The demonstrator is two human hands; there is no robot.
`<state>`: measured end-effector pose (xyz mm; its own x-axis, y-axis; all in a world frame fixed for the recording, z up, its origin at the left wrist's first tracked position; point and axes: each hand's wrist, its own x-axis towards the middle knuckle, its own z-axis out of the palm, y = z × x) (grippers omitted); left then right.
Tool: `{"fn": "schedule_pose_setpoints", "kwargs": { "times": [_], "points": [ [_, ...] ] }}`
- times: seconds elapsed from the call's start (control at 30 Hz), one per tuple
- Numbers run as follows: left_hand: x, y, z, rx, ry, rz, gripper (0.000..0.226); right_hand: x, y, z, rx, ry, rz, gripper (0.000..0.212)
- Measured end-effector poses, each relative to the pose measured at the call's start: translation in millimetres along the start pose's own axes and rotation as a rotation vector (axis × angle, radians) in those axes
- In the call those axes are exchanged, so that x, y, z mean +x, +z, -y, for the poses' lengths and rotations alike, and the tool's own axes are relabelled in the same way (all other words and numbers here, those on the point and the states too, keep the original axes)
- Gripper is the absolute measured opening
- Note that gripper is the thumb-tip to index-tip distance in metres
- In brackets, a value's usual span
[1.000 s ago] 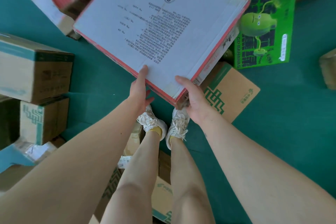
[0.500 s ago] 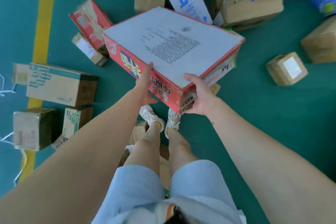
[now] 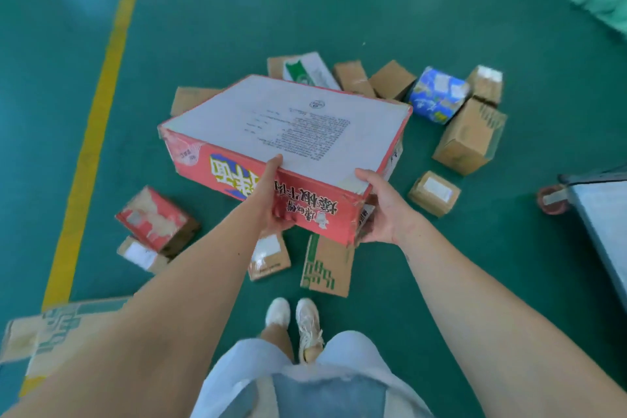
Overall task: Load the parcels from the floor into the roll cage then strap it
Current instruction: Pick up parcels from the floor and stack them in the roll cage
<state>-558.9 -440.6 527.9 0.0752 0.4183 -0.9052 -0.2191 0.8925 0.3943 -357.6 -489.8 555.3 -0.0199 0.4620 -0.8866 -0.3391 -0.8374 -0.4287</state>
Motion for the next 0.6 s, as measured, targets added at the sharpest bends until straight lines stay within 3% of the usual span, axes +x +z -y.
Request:
{"fn": "schedule_pose_setpoints", "kwargs": {
  "times": [0.13,0.4,0.5,0.6],
  "points": [
    [-24,55,-23,0.136,0.058,0.124,0.076,-35,-19,18,0.167,-0.154,-0.093,0.047],
    [-56,160,-14,0.38,0.063,0.385,0.064,-107,-78,12,0.473,-0.302,-0.373,0.078],
    [-70,200,11,0.466,0.062,0.467,0.064,-135,-107,-5,0.534,-0.325,-0.455,0.057],
    [-86,238,42,0.57,0.052,0.509,0.07,-162,-140,-29,0.62,-0.331,-0.52,0.049]
  ]
}}
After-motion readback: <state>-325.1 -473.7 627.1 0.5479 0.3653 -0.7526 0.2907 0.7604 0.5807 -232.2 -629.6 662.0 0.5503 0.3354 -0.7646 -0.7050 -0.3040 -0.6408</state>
